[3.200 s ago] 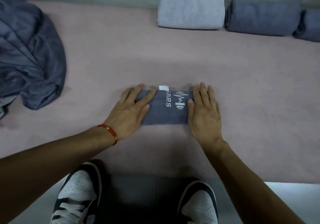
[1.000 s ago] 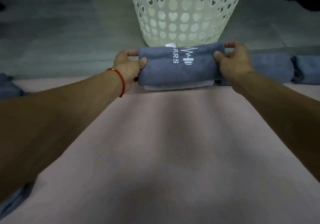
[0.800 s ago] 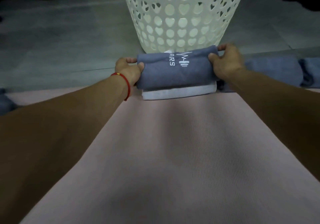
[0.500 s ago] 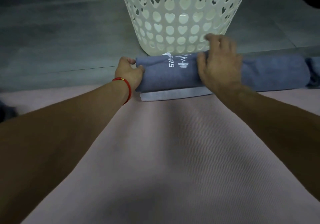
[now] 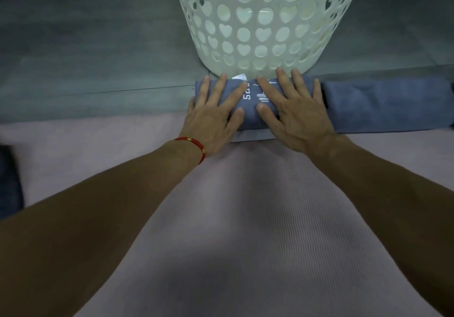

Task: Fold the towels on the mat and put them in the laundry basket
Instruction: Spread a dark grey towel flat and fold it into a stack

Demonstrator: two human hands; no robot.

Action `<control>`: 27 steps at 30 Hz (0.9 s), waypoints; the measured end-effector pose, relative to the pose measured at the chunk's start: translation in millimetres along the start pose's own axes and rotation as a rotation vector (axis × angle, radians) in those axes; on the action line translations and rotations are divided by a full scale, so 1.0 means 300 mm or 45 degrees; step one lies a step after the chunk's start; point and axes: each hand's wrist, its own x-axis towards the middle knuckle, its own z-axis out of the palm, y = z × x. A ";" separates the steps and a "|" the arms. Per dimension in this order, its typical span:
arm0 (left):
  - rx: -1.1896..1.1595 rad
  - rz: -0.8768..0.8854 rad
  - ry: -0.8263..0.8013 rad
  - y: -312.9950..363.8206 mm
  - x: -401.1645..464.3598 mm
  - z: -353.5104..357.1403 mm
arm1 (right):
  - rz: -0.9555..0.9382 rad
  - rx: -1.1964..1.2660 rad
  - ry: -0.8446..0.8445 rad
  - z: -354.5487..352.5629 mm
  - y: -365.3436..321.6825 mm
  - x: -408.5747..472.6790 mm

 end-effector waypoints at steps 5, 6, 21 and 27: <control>-0.027 -0.063 -0.156 0.005 0.000 -0.027 | -0.024 -0.007 -0.219 -0.041 0.006 0.032; 0.002 -0.101 -0.218 0.016 0.002 -0.038 | -0.012 -0.041 -0.267 -0.060 0.000 0.037; -0.263 -0.144 -0.402 -0.050 -0.542 -0.521 | -0.347 -0.171 -0.292 -0.481 -0.432 -0.207; -0.025 -0.449 -0.246 -0.383 -1.161 -0.649 | -0.899 -0.236 -0.573 -0.562 -0.975 -0.248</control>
